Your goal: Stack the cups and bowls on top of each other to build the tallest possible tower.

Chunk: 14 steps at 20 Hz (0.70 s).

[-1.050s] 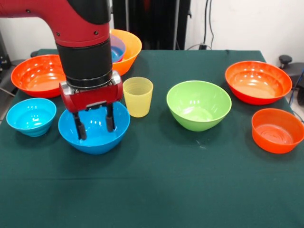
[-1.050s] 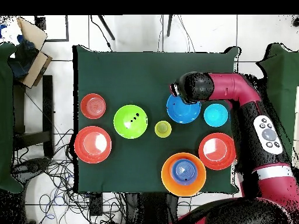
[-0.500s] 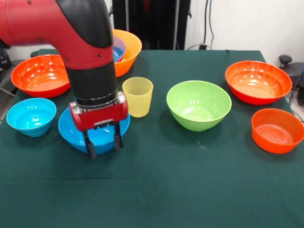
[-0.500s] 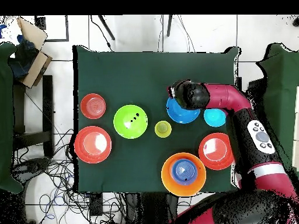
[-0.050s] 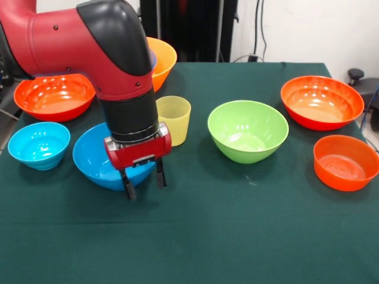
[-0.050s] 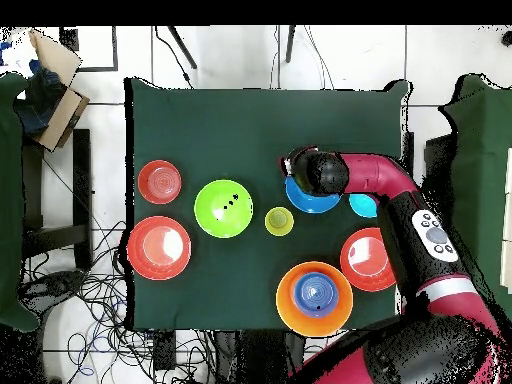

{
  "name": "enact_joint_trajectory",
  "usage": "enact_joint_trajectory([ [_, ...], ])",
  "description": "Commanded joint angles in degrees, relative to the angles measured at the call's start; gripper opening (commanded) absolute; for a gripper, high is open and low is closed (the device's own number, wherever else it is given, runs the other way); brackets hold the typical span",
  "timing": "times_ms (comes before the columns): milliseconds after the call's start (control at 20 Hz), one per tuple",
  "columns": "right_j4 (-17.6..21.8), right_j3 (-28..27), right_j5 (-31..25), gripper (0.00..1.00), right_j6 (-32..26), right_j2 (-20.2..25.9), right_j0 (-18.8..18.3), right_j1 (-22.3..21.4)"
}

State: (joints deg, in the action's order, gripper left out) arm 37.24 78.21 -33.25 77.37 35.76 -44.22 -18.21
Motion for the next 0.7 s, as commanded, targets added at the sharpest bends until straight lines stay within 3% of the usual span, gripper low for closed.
enact_joint_trajectory([
  [50, 2.39, 1.27, -0.73, 1.0, -1.55, -2.68, 2.06, -0.2],
  [100, 2.22, 1.9, -0.86, 1.0, -1.48, -2.63, 1.93, -0.85],
  [350, -1.53, 15.38, -3.79, 1.0, 0.88, -1.82, -0.36, -15.27],
  [450, -2.71, 19.53, -3.64, 1.0, 2.21, -1.85, -0.94, -19.2],
  [700, -2.8, 25.13, 0.42, 1.0, 3.85, -2.09, -2.34, -21.41],
])
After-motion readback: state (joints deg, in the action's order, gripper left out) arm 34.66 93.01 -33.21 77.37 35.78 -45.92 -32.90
